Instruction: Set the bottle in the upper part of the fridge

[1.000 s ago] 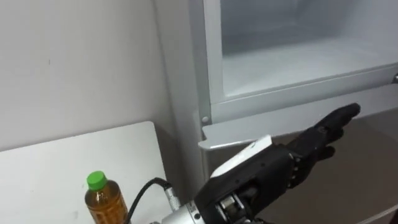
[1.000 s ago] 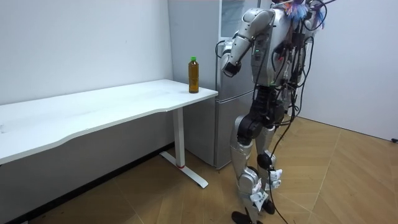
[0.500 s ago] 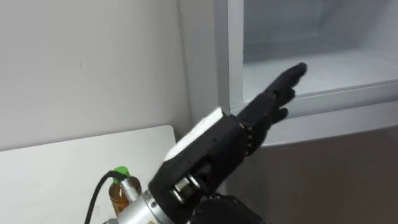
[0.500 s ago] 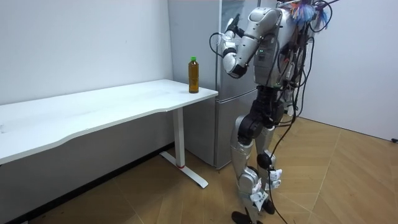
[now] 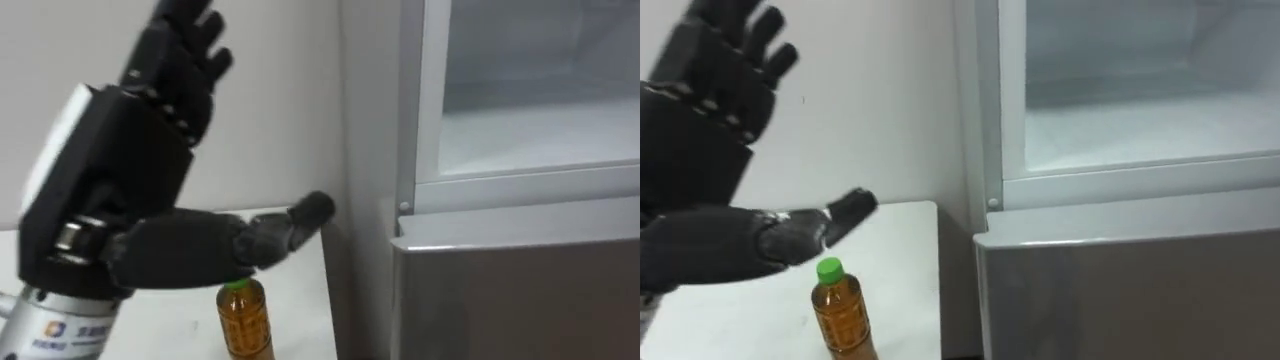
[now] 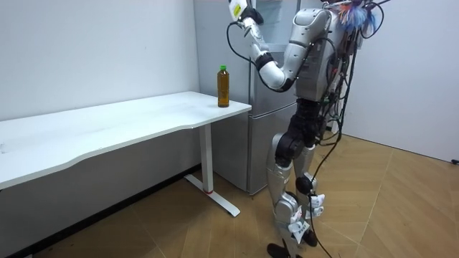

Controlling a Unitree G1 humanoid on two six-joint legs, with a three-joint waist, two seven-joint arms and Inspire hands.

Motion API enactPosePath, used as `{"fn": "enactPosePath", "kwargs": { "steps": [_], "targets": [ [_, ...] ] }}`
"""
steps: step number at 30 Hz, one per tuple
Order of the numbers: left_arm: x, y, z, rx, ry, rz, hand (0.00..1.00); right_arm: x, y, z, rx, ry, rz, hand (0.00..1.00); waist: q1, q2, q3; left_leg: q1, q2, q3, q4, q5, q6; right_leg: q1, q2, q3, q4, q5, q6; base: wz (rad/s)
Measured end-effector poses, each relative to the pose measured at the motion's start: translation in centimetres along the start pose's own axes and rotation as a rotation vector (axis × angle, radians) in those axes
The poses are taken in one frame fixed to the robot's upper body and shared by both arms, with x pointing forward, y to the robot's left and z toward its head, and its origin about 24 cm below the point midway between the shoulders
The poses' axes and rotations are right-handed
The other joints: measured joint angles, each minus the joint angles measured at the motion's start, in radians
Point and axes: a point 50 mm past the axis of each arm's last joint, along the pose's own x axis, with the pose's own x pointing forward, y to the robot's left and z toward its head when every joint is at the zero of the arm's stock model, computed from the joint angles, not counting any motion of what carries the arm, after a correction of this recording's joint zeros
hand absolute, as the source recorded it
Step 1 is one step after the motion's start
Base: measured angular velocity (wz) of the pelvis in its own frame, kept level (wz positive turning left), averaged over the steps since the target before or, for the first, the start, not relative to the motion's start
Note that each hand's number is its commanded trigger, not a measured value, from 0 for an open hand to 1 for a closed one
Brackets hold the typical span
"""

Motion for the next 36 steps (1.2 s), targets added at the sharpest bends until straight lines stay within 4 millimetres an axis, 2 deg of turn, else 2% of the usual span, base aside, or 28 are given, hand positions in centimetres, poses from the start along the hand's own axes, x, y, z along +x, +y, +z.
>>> {"fn": "enactPosePath", "kwargs": {
  "steps": [5, 8, 12, 18, 20, 25, 28, 30, 34, 36],
  "targets": [
    [-1.1, 2.2, 0.3, 0.067, 0.021, 0.137, 0.00, -0.1, -0.3, -0.5, 0.010, 0.009, -0.009, 0.00, 0.041, 0.000, -0.0017, 0.003, -0.004, -0.015, 0.001, 0.000, 0.000, 0.011, -0.005, -0.022, 0.000, -0.002, 0.003, 0.11],
    [-2.2, 3.2, 0.2, 0.102, 0.052, 0.222, 0.00, -0.2, -0.5, -0.9, 0.021, 0.016, -0.015, 0.00, 0.062, -0.002, -0.0026, 0.015, -0.015, -0.025, 0.000, 0.000, 0.001, 0.017, -0.008, -0.024, 0.000, -0.009, 0.006, 0.09],
    [-3.3, 4.7, 0.6, 0.180, 0.068, 0.333, 0.00, -0.2, -0.4, -1.0, 0.029, 0.016, -0.016, 0.00, 0.082, 0.002, -0.0036, 0.013, -0.017, -0.036, 0.001, 0.000, 0.001, 0.018, -0.008, -0.027, -0.001, -0.009, 0.006, 0.05],
    [-4.4, 7.0, 1.7, 0.271, 0.053, 0.482, 0.00, -0.4, -0.8, -1.5, 0.054, 0.017, -0.029, 0.00, 0.105, 0.013, 0.0012, 0.012, -0.019, -0.065, 0.001, 0.000, 0.001, 0.021, -0.009, -0.038, -0.002, -0.011, 0.006, 0.04],
    [-6.0, 8.0, 1.3, 0.285, 0.107, 0.540, 0.00, -0.5, -1.1, -1.6, 0.072, 0.008, -0.041, 0.00, 0.107, 0.018, 0.0044, 0.007, -0.024, -0.067, 0.002, 0.000, 0.001, 0.021, -0.012, -0.043, 0.001, -0.017, 0.007, 0.09],
    [-9.2, 9.3, -0.8, 0.270, 0.279, 0.656, 0.00, -0.8, -1.6, -2.1, 0.099, 0.006, -0.053, 0.00, 0.104, 0.023, 0.0027, -0.002, -0.026, -0.071, 0.012, 0.000, 0.001, 0.019, -0.013, -0.049, 0.003, -0.023, 0.007, 0.11],
    [-12.0, 9.9, -2.3, 0.255, 0.406, 0.741, 0.00, -1.0, -1.9, -2.3, 0.113, -0.005, -0.059, 0.00, 0.100, 0.024, 0.0009, 0.000, -0.027, -0.071, 0.012, 0.000, 0.001, 0.022, -0.013, -0.049, 0.003, -0.024, 0.007, 0.00],
    [-14.5, 10.7, -3.7, 0.239, 0.531, 0.807, 0.00, -1.1, -2.1, -2.8, 0.124, 0.009, -0.067, 0.00, 0.098, 0.022, 0.0004, -0.001, -0.027, -0.070, 0.012, 0.000, 0.001, 0.021, -0.013, -0.049, 0.002, -0.025, 0.006, 0.00],
    [-17.9, 11.3, -5.6, 0.250, 0.696, 0.903, 0.00, -1.2, -2.2, -2.8, 0.120, 0.015, -0.067, 0.00, 0.100, 0.007, -0.0026, 0.002, -0.026, -0.069, 0.007, 0.000, 0.001, 0.019, -0.012, -0.042, 0.003, -0.025, 0.006, -0.01],
    [-20.5, 11.3, -6.9, 0.250, 0.816, 0.949, 0.00, -1.2, -2.2, -2.8, 0.101, 0.016, -0.065, 0.00, 0.105, 0.000, 0.0016, 0.016, -0.026, -0.069, -0.003, 0.000, 0.001, 0.030, -0.011, -0.035, 0.002, -0.025, 0.006, -0.06]
  ]
}}
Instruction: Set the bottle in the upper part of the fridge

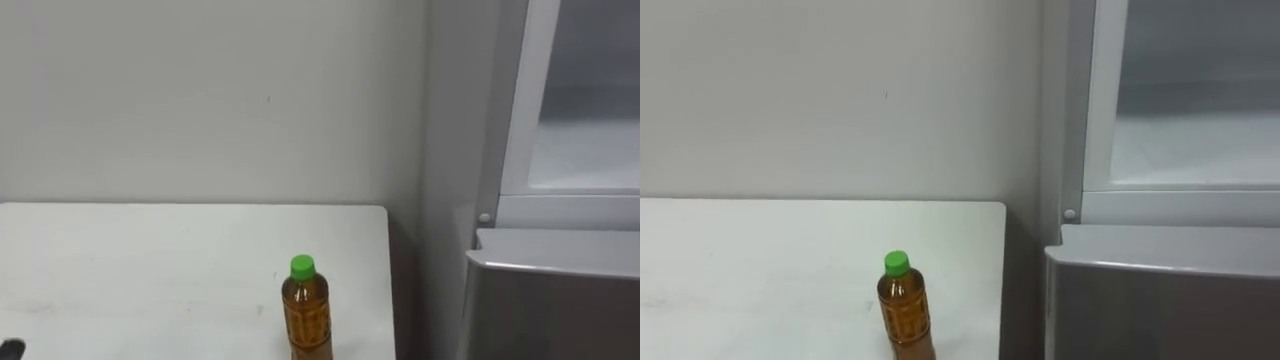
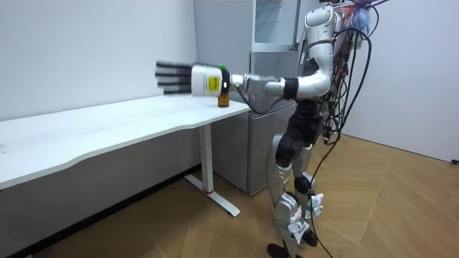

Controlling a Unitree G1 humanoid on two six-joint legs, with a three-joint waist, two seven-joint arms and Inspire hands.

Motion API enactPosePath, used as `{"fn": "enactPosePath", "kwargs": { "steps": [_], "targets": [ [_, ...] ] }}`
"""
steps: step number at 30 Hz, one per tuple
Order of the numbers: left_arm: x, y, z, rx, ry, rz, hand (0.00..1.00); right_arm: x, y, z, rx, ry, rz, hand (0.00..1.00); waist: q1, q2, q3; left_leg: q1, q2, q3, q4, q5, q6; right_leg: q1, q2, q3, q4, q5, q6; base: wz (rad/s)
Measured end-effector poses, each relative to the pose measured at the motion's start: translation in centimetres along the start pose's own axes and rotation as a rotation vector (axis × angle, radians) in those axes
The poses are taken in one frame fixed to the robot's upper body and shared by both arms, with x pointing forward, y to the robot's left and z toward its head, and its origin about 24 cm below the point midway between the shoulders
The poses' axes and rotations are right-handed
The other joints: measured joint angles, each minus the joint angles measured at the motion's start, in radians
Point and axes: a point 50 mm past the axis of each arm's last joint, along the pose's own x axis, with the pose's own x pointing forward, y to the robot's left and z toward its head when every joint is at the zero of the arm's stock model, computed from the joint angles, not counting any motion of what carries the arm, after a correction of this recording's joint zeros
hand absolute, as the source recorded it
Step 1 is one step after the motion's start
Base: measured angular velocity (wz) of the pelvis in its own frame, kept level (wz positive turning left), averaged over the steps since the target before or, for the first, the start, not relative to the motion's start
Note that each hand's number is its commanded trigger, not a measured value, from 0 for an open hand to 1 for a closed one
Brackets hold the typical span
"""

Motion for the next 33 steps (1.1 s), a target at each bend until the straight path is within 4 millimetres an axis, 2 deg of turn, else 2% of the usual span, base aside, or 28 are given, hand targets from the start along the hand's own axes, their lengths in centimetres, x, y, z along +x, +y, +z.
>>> {"fn": "enactPosePath", "kwargs": {
  "steps": [3, 8, 9, 12, 17, 20, 24, 28, 33],
  "targets": [
    [-0.7, 1.0, -2.7, 0.044, 0.117, 0.036, 0.00, 0.0, 0.0, -0.1, -0.006, 0.000, 0.005, 0.00, -0.002, -0.008, -0.0085, 0.005, 0.000, 0.002, 0.000, 0.000, 0.000, 0.002, 0.001, 0.012, 0.001, -0.001, 0.001, -0.07],
    [-3.0, 2.4, -9.0, 0.146, 0.393, 0.069, 0.00, 0.0, 0.2, 0.2, -0.006, -0.010, 0.013, 0.00, 0.000, -0.014, -0.0059, 0.017, 0.008, 0.013, -0.011, -0.003, 0.003, 0.004, 0.003, 0.029, 0.000, -0.001, 0.000, -0.06],
    [-3.4, 2.6, -9.7, 0.158, 0.424, 0.072, 0.00, 0.0, 0.2, 0.3, -0.005, -0.014, 0.016, 0.00, -0.004, -0.015, -0.0047, 0.016, 0.008, 0.014, -0.011, -0.003, 0.004, 0.004, 0.003, 0.029, 0.001, -0.001, 0.000, 0.00],
    [-5.9, 3.7, -13.2, 0.257, 0.602, 0.052, 0.00, 0.0, 0.2, 0.3, -0.003, -0.013, 0.026, 0.00, -0.022, -0.016, -0.0037, 0.015, 0.008, 0.016, -0.004, -0.005, 0.004, 0.012, 0.003, 0.018, 0.001, -0.001, 0.001, 0.08],
    [-9.2, 4.8, -16.4, 0.391, 0.791, -0.025, 0.00, 0.1, 0.2, 0.7, -0.019, -0.018, 0.028, 0.00, -0.034, -0.013, -0.0033, 0.016, 0.009, 0.019, 0.000, -0.011, 0.003, 0.016, 0.004, 0.016, -0.001, -0.002, 0.001, 0.00],
    [-11.2, 5.4, -17.6, 0.449, 0.890, -0.077, 0.00, 0.2, 0.4, 0.8, -0.056, -0.009, 0.038, 0.00, -0.035, -0.016, -0.0016, 0.017, 0.008, 0.031, 0.000, -0.011, 0.003, 0.015, 0.003, 0.018, -0.002, -0.002, 0.001, -0.02],
    [-12.9, 6.2, -18.6, 0.540, 0.974, -0.137, 0.00, 0.2, 0.5, 0.7, -0.072, -0.003, 0.037, 0.00, -0.034, -0.020, -0.0006, 0.017, 0.008, 0.051, -0.017, -0.011, 0.003, 0.008, 0.005, 0.032, -0.002, -0.003, 0.001, -0.04],
    [-14.0, 7.3, -19.0, 0.579, 1.048, -0.127, 0.00, 0.3, 0.8, 0.8, -0.088, -0.009, 0.040, 0.00, -0.038, -0.025, -0.0015, 0.017, 0.008, 0.062, -0.015, -0.011, 0.004, -0.001, 0.006, 0.045, -0.001, -0.002, 0.001, -0.10],
    [-15.0, 7.8, -19.5, 0.632, 1.126, -0.151, 0.00, 0.3, 1.3, 0.6, -0.079, -0.004, 0.041, 0.00, -0.042, -0.040, -0.0009, 0.018, 0.008, 0.067, -0.016, -0.011, 0.004, -0.003, 0.007, 0.062, -0.002, -0.002, 0.002, -0.04]
  ]
}}
